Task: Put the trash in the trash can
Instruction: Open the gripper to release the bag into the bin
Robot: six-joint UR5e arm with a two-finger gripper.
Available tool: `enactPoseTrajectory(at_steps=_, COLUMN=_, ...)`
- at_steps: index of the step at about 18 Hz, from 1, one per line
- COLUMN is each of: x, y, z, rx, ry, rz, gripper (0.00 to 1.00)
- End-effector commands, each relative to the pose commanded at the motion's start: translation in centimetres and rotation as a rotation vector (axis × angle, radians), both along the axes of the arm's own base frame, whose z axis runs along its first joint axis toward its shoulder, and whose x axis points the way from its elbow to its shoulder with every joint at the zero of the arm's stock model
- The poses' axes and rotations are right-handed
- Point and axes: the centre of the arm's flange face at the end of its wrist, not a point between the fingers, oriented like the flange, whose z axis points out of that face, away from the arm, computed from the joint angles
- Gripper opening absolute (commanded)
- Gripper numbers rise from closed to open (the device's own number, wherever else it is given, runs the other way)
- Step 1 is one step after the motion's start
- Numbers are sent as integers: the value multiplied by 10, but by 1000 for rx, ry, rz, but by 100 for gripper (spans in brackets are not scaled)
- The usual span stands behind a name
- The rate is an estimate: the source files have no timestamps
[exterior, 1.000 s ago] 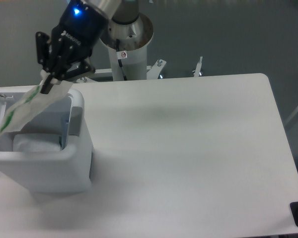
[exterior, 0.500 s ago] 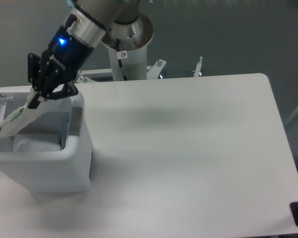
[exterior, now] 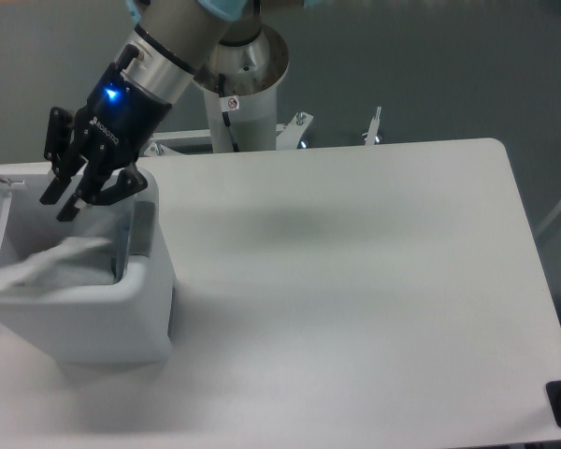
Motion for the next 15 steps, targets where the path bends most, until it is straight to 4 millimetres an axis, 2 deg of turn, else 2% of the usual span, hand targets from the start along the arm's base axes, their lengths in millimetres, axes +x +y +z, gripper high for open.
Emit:
enactPoseTrajectory(at_steps=2, x=-1, y=-6, z=5, rx=-19, ry=47, rz=33, gripper=100)
enactPoseTrajectory(at_steps=5, x=-32, y=-18, z=14, rx=-101, ry=182, rz=180, gripper=100)
enactPoseTrajectory(at_steps=8, x=-60, y=-32, z=37, rx=-229, ry=395, rz=381, gripper=100)
enactPoseTrajectory(at_steps=11, x=-76, y=-43, z=33, rx=-344, ry=504, rz=484, gripper=100)
enactPoseTrajectory(at_steps=15, x=-81, y=-50, z=26, rx=-379, ry=514, rz=513, gripper=100)
